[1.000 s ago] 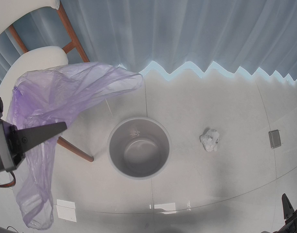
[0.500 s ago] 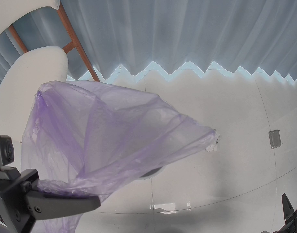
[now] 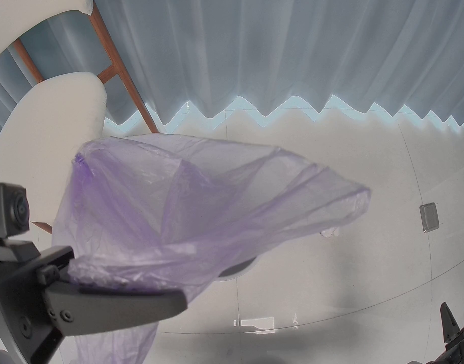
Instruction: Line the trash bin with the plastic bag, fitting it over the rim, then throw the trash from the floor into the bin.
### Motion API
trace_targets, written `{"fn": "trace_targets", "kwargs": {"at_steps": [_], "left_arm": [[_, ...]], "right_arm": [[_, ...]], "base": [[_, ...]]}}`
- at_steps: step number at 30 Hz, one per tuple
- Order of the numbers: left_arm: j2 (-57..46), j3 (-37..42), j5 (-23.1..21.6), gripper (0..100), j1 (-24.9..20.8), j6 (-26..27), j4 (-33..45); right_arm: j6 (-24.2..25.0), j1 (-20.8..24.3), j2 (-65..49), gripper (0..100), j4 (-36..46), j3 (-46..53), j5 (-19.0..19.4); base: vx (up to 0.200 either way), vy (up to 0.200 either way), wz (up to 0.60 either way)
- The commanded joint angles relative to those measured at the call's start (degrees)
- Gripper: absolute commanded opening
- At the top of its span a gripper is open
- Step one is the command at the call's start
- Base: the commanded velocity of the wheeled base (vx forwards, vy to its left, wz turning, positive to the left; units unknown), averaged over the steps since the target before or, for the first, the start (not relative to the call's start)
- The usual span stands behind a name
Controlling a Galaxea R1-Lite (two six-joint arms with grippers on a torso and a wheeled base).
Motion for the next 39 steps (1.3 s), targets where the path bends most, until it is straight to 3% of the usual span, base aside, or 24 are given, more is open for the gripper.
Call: {"fn": "trace_targets", "kwargs": {"at_steps": [1, 8, 13, 17, 21, 23, 29, 32, 35, 39], "left_arm": [[4.50, -2.73, -0.84, 0, 0.16, -0.07, -2.27], [7.22, -3.35, -0.84, 0, 0.69, 2.04, -2.27], [9.68, -3.70, -1.90, 0, 5.96, 5.20, -2.45], [15.04, -2.03, -9.11, 0, 19.23, 16.80, -3.42], [21.37, -1.50, -11.66, 0, 28.11, 24.89, -8.60], [24.36, -1.32, -12.27, 0, 30.22, 26.56, -13.52], [30.77, 1.14, -11.39, 0, 30.83, 27.09, -28.64], [34.29, 0.35, -8.67, 0, 30.39, 26.91, -36.11], [35.78, -1.59, -7.00, 0, 30.22, 26.91, -39.27], [35.35, -1.06, -6.21, 0, 28.64, 26.91, -37.08]], "right_arm": [[-0.01, 0.04, -0.96, 100, -0.02, 1.01, 0.00], [-0.01, 0.04, -0.96, 100, -0.02, 1.01, 0.00], [-0.01, 0.04, -0.96, 100, -0.02, 1.01, 0.00], [-0.01, 0.04, -0.96, 100, -0.02, 1.01, 0.00], [-0.01, 0.04, -0.96, 100, -0.02, 1.01, 0.00], [-0.01, 0.04, -0.96, 100, -0.02, 1.01, 0.00], [-0.01, 0.04, -0.96, 100, -0.02, 1.01, 0.00], [-0.01, 0.04, -0.96, 100, -0.02, 1.01, 0.00], [-0.01, 0.04, -0.96, 100, -0.02, 1.01, 0.00], [-0.01, 0.04, -0.96, 100, -0.02, 1.01, 0.00]], "base": [[0.000, 0.000, 0.00], [0.000, 0.000, 0.00], [0.000, 0.000, 0.00], [0.000, 0.000, 0.00], [0.000, 0.000, 0.00], [0.000, 0.000, 0.00], [0.000, 0.000, 0.00], [0.000, 0.000, 0.00], [0.000, 0.000, 0.00], [0.000, 0.000, 0.00]]}}
